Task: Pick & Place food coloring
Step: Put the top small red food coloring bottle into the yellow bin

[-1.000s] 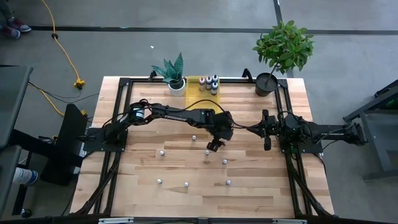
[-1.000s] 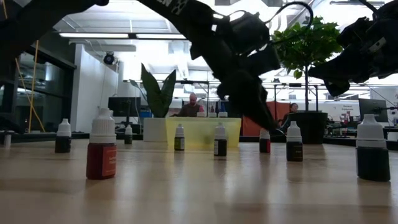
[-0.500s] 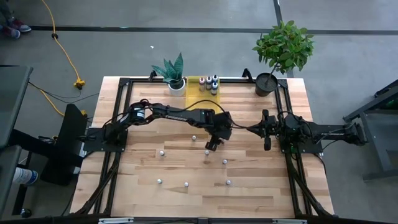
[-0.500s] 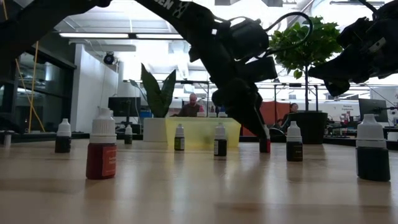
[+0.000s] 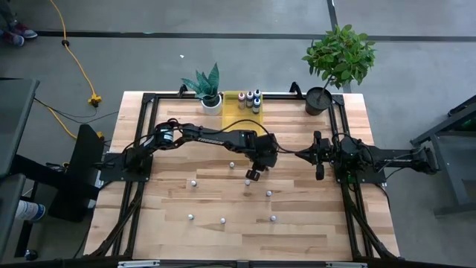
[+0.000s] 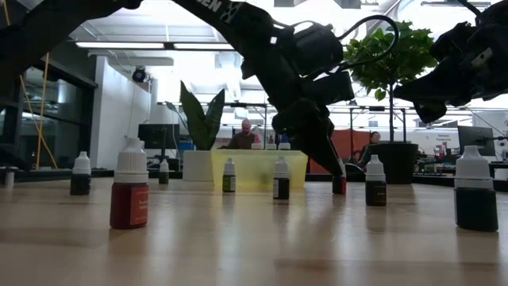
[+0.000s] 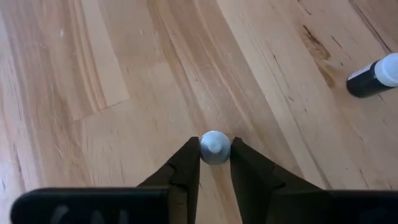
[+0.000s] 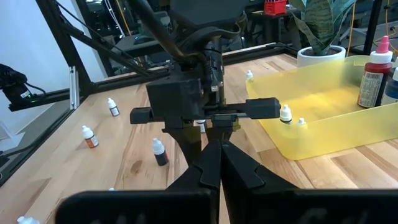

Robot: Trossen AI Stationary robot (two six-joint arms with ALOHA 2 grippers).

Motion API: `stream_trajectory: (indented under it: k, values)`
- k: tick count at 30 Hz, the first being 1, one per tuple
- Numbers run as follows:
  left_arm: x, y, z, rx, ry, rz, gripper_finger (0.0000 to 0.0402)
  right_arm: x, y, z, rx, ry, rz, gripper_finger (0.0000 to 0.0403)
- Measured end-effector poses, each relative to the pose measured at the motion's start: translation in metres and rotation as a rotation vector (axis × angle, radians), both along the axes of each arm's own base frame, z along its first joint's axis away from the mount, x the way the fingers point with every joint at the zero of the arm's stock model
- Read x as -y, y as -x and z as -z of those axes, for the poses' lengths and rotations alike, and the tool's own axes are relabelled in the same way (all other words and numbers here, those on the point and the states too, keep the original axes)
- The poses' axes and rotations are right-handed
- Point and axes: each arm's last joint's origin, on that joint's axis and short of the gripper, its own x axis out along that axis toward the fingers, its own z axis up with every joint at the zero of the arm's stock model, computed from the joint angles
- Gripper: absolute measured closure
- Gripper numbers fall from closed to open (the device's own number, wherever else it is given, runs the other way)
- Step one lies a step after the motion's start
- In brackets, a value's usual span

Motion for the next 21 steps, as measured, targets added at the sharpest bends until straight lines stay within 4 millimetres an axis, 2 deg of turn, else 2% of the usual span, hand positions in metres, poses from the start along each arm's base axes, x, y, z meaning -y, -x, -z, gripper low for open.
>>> stream_trajectory:
  k: [7,16,21]
  values:
    - [-0.003,-0.001,-0.005,-0.011,0.040,-0.092,0.0336,0.000,0.000,0.000,0.000,0.000,0.000,0.0402]
    - [-0.016,-0.006,-0.051,-0.035,0.137,-0.345,0.0337,0.000,0.000,0.000,0.000,0.000,0.000,0.0402]
    - [-0.025,0.001,-0.080,-0.019,0.165,-0.409,0.0337,0.000,0.000,0.000,0.000,0.000,0.000,0.0402]
